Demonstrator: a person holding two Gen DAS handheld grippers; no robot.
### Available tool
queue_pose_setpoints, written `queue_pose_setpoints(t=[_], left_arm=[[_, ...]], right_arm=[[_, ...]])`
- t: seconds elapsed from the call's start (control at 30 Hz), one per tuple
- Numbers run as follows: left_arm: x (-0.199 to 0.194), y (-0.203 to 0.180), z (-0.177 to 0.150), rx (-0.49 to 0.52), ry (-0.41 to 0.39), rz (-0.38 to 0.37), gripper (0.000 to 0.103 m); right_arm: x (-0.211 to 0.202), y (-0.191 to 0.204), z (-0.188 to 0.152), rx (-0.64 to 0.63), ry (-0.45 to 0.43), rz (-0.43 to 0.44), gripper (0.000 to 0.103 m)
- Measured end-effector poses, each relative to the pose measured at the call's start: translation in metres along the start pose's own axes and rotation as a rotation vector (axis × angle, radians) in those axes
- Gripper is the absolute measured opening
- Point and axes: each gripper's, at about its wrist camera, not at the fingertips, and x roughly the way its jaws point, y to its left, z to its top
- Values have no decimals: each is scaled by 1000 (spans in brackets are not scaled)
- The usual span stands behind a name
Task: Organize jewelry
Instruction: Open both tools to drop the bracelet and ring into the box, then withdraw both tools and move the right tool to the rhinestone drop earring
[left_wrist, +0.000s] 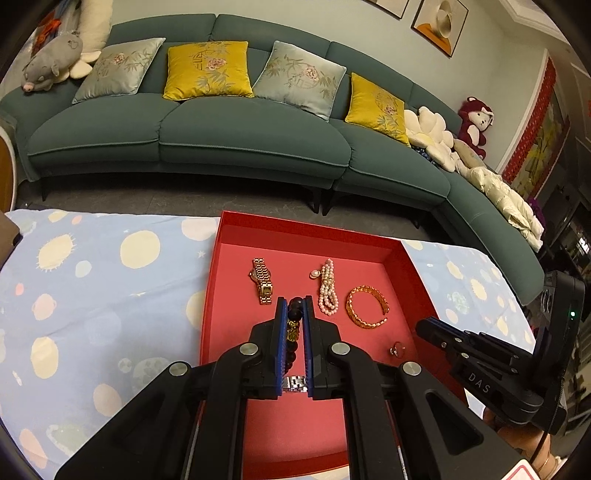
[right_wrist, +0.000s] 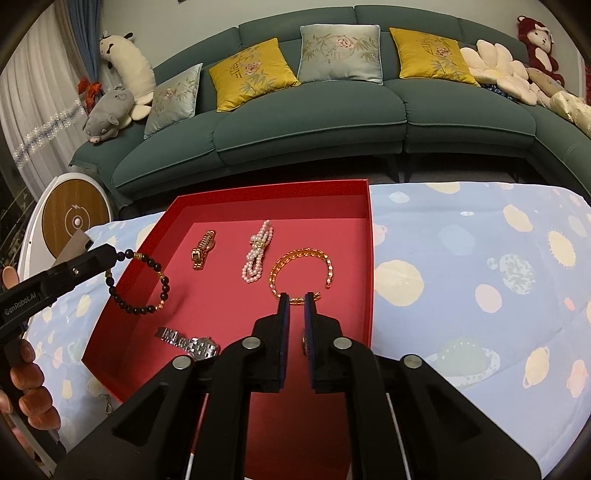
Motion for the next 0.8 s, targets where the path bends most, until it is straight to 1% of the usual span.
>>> queue_pose_setpoints(t=[0.07,0.1,0.17,0.23,0.3,0.37,0.43,0.5,0.57,0.63,0.73,0.8], left_arm=[[-1,3,-1,-21,-5,-9,9],[-3,4,0,-27,-7,-10,9],[-9,7,1,-36,-16,6,13],[-18,10,3,-59,-30,22,22],[-28,14,1,-79,-42,51,24],[-38,19,-4,-105,-43,78,24],[-48,23,-16,-111,-27,122,24],[-59,22,-28,-78,-19,176,25],[-68,20,-38,-35,-9,217,25],[-78,20,-47,-35,-10,217,25],[-95,25,-66,-89,0,176,25],[-99,26,-78,-109,18,171,27]], right_arm=[[-7,-2,1,8,-27,-12,33],[-11,-3,3,15,-43,-11,35],[-21,-5,6,35,-65,8,35],[-33,-5,8,48,-87,28,35],[-43,-4,6,49,-95,53,35],[-48,2,-1,30,-70,73,35],[-51,7,-10,7,-37,83,35],[-56,14,-24,-21,3,96,35],[-66,20,-34,-49,11,100,35],[-78,28,-41,-92,-1,97,35],[-88,32,-52,-142,-10,82,34],[-90,29,-60,-153,-2,67,34]])
